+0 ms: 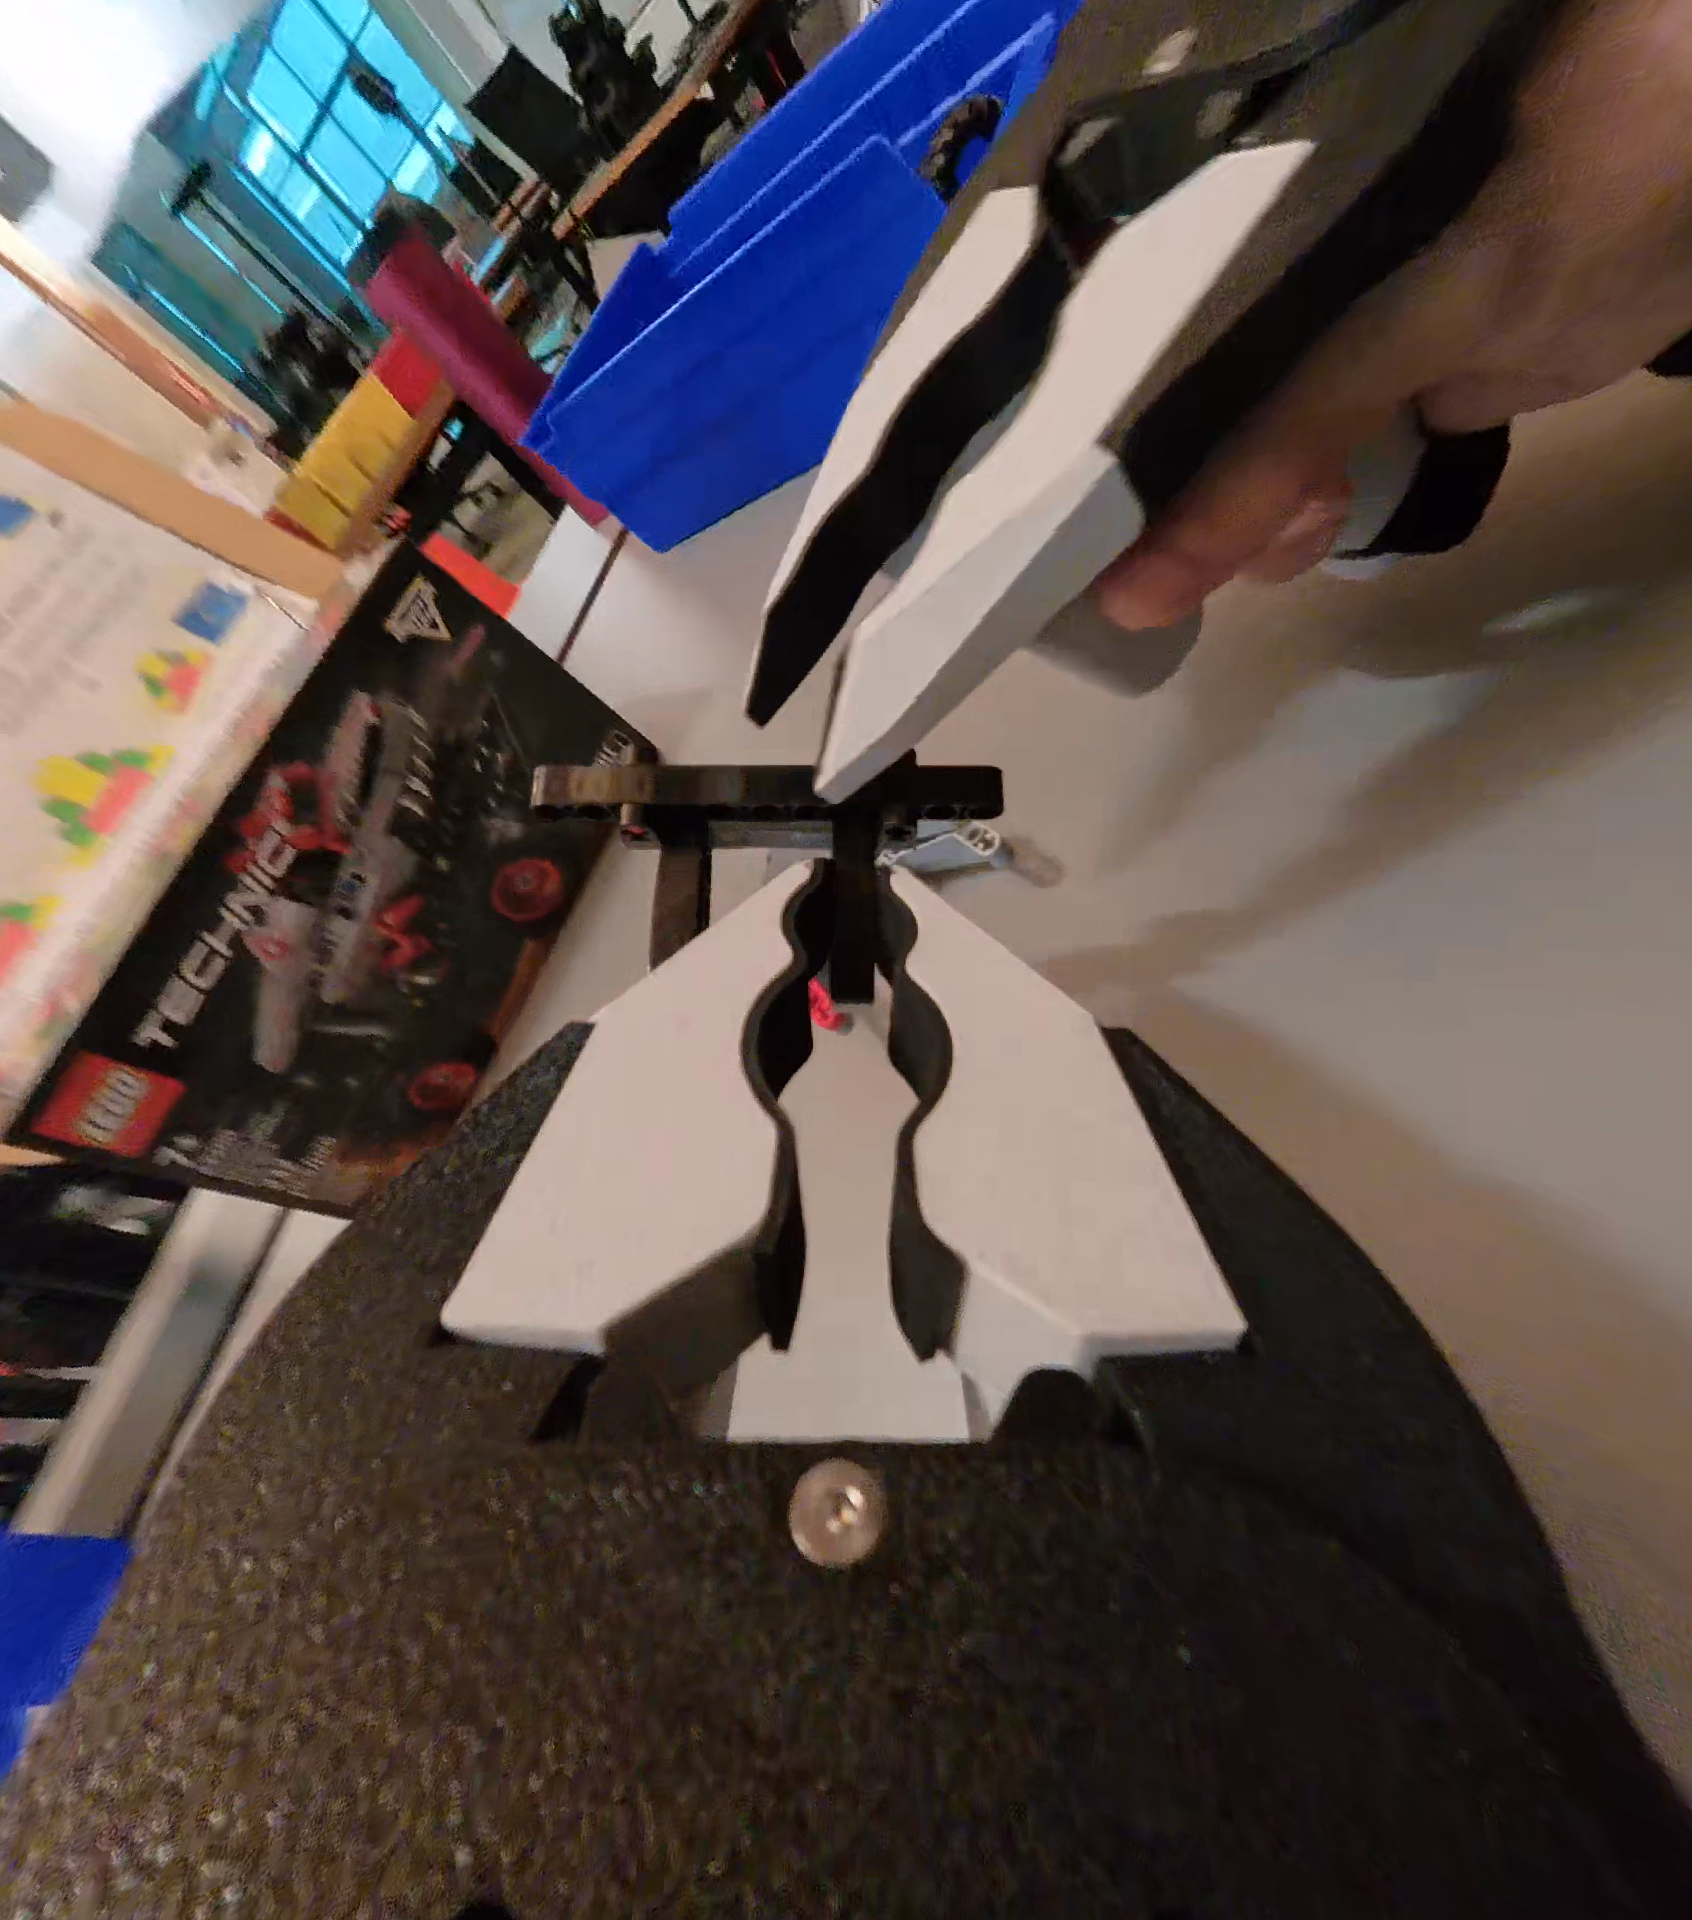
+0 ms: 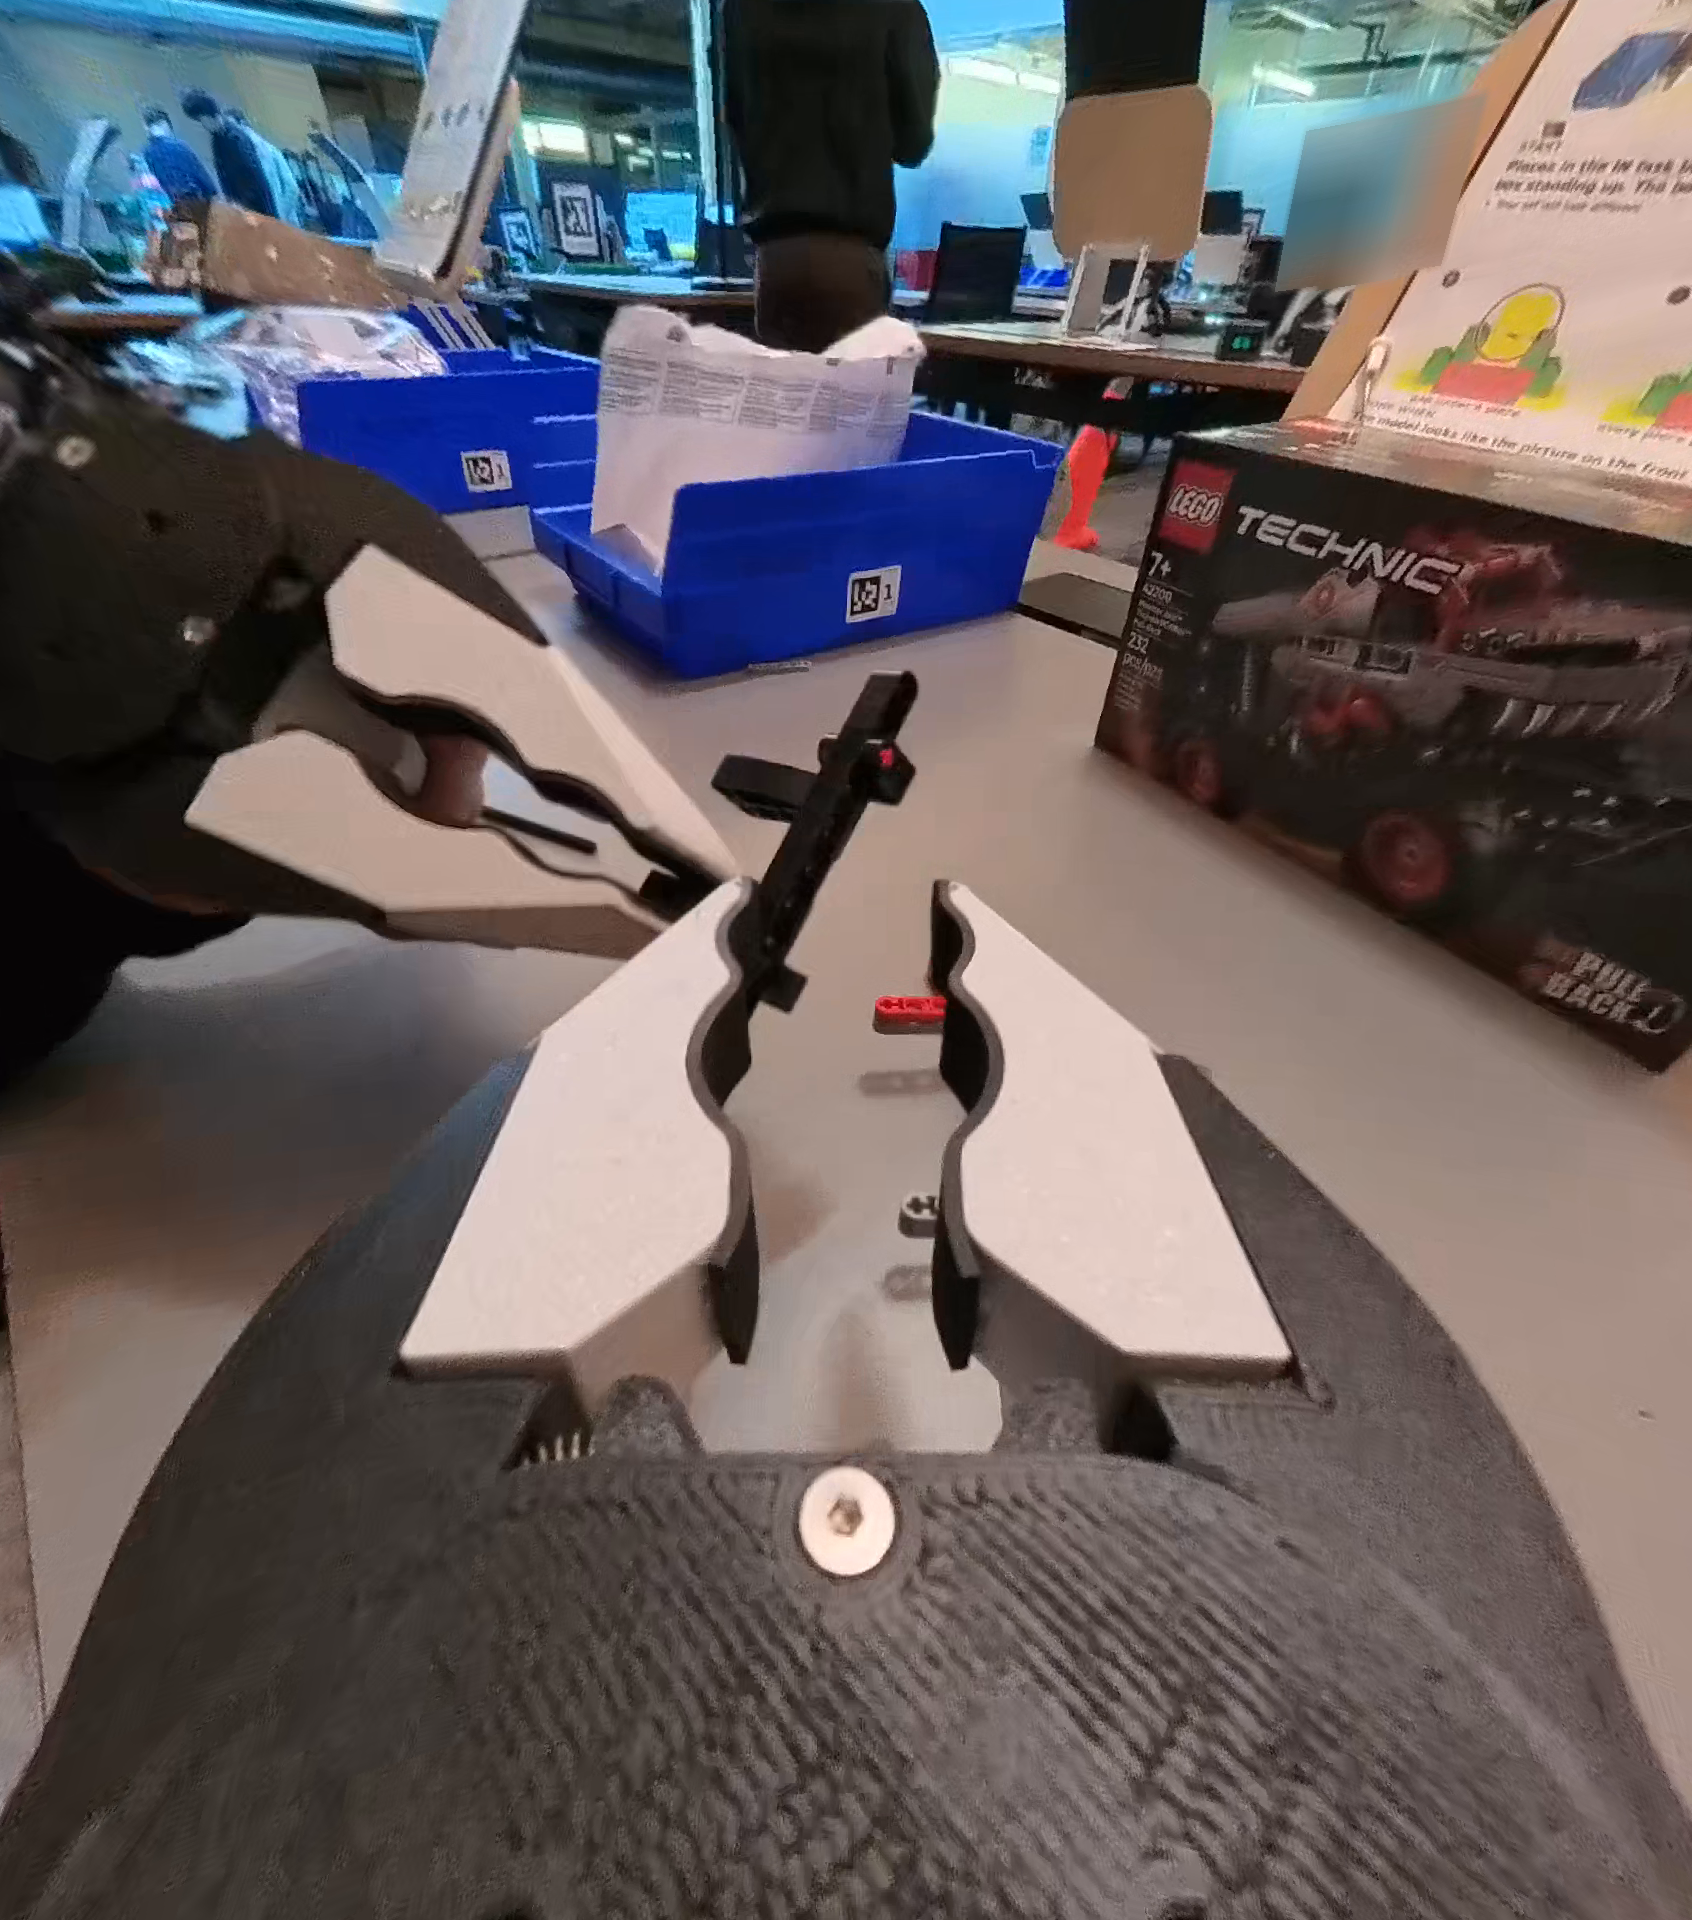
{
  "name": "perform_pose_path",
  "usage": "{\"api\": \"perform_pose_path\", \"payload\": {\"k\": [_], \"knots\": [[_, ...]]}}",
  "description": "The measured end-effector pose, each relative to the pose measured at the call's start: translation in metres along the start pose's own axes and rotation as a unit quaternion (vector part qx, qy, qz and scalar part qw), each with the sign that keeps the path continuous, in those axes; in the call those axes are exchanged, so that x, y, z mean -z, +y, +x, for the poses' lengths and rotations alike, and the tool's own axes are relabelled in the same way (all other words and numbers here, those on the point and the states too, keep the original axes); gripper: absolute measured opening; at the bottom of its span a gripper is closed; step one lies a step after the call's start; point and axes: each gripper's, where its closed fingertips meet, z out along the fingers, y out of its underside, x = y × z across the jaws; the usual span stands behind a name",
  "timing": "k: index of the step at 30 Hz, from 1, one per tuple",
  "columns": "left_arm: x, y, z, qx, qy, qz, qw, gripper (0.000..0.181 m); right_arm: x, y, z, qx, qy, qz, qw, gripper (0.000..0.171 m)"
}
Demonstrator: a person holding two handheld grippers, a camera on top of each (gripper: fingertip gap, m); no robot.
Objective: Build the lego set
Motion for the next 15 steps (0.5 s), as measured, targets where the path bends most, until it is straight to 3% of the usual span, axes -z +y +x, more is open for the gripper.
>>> {"api": "perform_pose_path", "payload": {"k": [4, 9, 15], "knots": [[0.001, -0.003, -0.002, -0.088, -0.04, -0.002, 0.995, 0.005, -0.005, -0.006, -0.004, -0.055, -0.032, 0.015, 0.998, 0.025], [0.002, -0.007, -0.004, -0.125, -0.066, 0.01, 0.99, 0.006, -0.004, -0.013, -0.012, -0.034, -0.044, 0.022, 0.998, 0.01], [-0.003, 0.005, -0.005, -0.213, -0.092, -0.055, 0.971, 0.005, -0.005, -0.004, -0.011, -0.045, -0.028, -0.001, 0.999, 0.01]]}}
